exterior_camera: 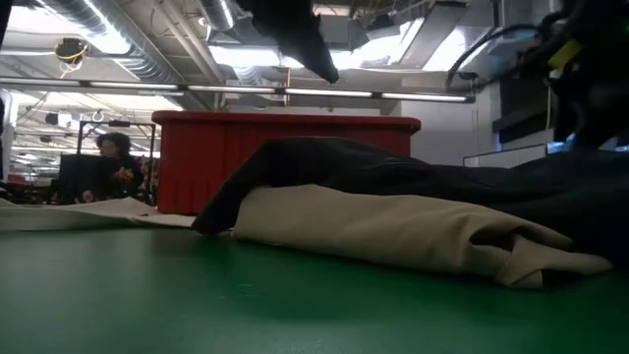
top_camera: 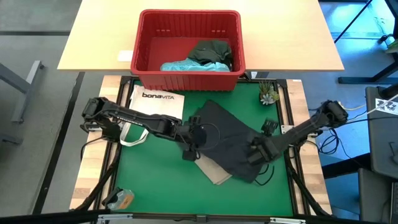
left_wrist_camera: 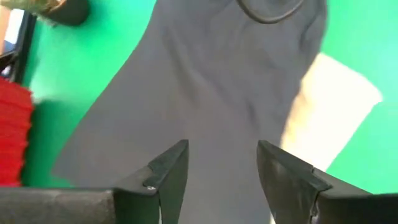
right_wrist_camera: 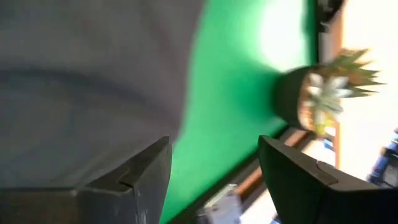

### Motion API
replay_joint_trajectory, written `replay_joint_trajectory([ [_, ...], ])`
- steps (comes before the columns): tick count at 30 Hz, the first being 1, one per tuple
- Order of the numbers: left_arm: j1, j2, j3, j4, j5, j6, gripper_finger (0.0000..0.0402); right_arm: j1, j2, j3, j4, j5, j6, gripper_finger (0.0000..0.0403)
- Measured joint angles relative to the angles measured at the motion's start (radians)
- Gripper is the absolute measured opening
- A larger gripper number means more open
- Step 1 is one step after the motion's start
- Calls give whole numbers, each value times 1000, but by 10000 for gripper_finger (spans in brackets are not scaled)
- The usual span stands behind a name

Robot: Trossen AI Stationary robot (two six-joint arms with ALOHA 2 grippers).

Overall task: Fold Laundry from Bin
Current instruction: Fold the black shorts from the red laundry bin

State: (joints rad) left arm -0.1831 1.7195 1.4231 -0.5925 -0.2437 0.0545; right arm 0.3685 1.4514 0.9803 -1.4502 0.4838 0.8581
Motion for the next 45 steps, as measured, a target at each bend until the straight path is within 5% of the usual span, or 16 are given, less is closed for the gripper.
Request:
replay_joint_trajectory([
  [10,-92,81,-1,172,-11,-10,183,247,1,1,136,-81,-46,237],
  [16,-132,101,-1,151,-139,-25,183,329,1,1,273,-85,-48,237],
  [31,-182,79,-1,-290,-183,-434,183,338,1,0,583,-30,-55,237],
  [45,-200,79,-1,-334,-288,-493,183,338,44,0,789,-15,-51,237],
])
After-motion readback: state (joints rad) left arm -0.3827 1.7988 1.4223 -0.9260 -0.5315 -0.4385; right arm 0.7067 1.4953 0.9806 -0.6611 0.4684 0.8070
